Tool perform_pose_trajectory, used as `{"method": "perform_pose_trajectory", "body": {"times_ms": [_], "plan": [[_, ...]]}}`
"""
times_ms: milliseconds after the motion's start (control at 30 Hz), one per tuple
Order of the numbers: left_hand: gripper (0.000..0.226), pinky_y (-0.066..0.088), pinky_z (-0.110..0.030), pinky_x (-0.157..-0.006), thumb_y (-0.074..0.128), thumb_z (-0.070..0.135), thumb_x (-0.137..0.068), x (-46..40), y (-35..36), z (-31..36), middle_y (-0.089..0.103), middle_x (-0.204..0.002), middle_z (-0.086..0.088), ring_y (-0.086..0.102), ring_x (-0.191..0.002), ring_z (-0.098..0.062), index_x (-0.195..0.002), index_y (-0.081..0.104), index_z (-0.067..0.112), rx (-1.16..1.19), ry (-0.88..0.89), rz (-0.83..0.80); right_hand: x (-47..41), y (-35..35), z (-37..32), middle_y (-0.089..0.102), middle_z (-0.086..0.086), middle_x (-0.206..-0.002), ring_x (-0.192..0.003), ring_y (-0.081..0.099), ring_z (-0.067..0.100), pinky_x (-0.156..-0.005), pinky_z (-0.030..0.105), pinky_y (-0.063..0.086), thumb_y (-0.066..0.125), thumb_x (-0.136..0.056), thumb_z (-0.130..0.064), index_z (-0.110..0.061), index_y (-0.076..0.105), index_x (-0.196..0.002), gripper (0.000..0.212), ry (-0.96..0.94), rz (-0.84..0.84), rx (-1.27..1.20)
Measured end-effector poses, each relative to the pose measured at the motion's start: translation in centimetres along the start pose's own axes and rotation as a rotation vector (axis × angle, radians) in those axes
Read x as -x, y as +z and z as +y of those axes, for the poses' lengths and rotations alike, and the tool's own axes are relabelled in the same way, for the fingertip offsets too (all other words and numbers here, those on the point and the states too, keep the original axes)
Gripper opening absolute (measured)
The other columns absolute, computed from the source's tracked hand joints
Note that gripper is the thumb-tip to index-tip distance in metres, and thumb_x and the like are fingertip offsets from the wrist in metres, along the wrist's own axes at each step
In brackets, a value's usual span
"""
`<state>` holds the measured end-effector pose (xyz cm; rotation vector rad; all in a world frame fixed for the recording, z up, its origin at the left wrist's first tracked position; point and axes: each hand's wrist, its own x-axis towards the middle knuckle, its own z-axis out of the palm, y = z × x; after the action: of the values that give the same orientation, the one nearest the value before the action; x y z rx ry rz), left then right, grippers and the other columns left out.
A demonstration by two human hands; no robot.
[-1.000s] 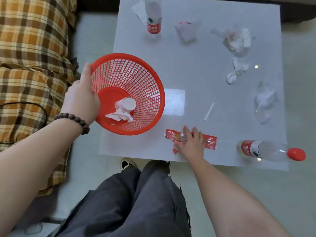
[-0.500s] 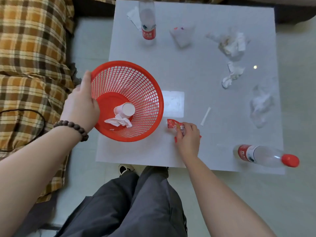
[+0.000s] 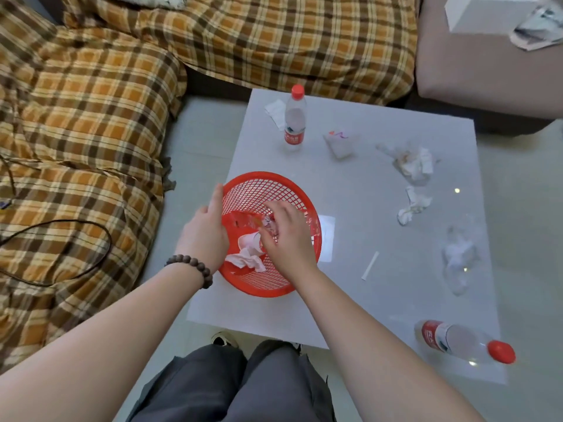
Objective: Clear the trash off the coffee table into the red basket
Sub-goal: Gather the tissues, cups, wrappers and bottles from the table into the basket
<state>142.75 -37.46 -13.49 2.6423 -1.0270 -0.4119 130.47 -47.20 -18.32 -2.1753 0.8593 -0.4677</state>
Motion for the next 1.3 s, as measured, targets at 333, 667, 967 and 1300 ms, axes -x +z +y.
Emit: {"method": "perform_pose_trajectory", "body": {"times_ms": [333, 667, 967, 1300], "plan": [[0.070, 0.044, -0.036, -0.063, 0.036, 0.007, -0.089, -1.1, -2.0, -4.1, 0.055, -0.110, -0.018, 0.053, -0.081, -0.026, -0.147, 0.003, 0.029, 0.033, -0.195, 0.055, -2.2, 2.9, -1.9, 0.027, 0.000, -0.153, -0.141, 0.020, 0.018, -0.116, 0.041, 0.021, 0.059, -0.086, -0.044, -0.027, 0.030, -0.143, 0.067, 0.024, -0.183, -0.028], [0.068, 0.038, -0.034, -0.059, 0.035, 0.006, -0.089, -6.7, -4.3, -13.6, 0.056, -0.108, -0.019, 0.049, -0.077, -0.023, -0.148, 0.007, 0.026, 0.068, -0.334, 0.064, -7.0, 8.3, 1.4, 0.045, 0.009, -0.140, -0.132, 0.036, 0.024, -0.105, 0.020, 0.022, 0.058, -0.090, -0.027, -0.012, 0.044, -0.135, 0.050, 0.227, -0.063, -0.015], [0.068, 0.039, -0.037, -0.063, 0.035, 0.004, -0.087, -12.5, -3.5, -20.9, 0.055, -0.108, -0.019, 0.049, -0.079, -0.025, -0.147, 0.010, 0.027, 0.096, -0.340, 0.044, -12.7, 15.9, 6.7, 0.028, 0.012, -0.152, -0.138, 0.025, 0.030, -0.110, 0.041, 0.028, 0.063, -0.084, -0.031, -0.018, 0.037, -0.142, 0.064, 0.389, -0.278, 0.289], [0.068, 0.037, -0.034, -0.059, 0.037, 0.004, -0.087, -13.8, -3.7, -24.4, 0.047, -0.089, -0.007, 0.047, -0.070, -0.020, -0.147, 0.013, 0.024, 0.059, -0.263, 0.022, -14.1, 20.7, 7.1, 0.046, 0.010, -0.133, -0.119, 0.035, 0.031, -0.081, 0.034, 0.038, 0.049, -0.082, 0.001, -0.017, 0.056, -0.121, 0.043, 0.459, -0.183, 0.279]]}}
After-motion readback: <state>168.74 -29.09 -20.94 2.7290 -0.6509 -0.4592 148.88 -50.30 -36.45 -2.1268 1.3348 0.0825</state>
